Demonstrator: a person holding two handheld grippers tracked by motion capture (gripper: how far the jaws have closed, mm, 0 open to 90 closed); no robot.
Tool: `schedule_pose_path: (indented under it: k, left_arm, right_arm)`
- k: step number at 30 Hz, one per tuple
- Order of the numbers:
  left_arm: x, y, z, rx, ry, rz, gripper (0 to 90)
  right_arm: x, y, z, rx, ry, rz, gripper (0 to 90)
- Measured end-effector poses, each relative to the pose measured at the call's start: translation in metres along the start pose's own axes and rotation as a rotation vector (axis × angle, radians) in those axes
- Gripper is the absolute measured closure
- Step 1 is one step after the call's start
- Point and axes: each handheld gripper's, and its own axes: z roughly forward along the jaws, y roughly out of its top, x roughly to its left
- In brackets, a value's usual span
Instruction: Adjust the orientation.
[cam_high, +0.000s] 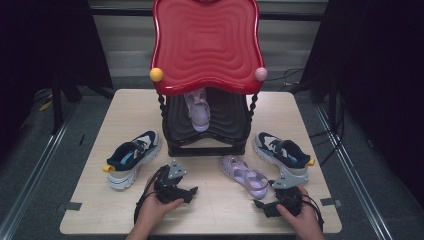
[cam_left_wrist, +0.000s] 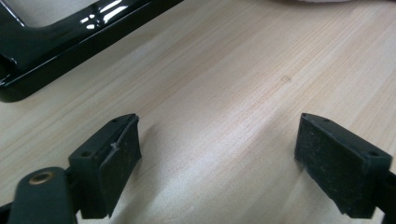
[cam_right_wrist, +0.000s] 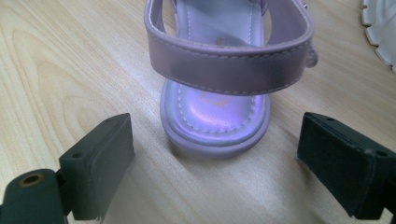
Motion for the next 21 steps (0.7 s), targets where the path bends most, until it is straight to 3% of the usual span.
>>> schedule_pose_path:
  k: [21]
  left_arm:
    - [-0.0001,-0.0003,0.0004,-0.003,-0.005,-0.002,12.5]
  right_arm:
    - [0.0032,0.0061,0.0036,-0.018,-0.015,0.029,13.3]
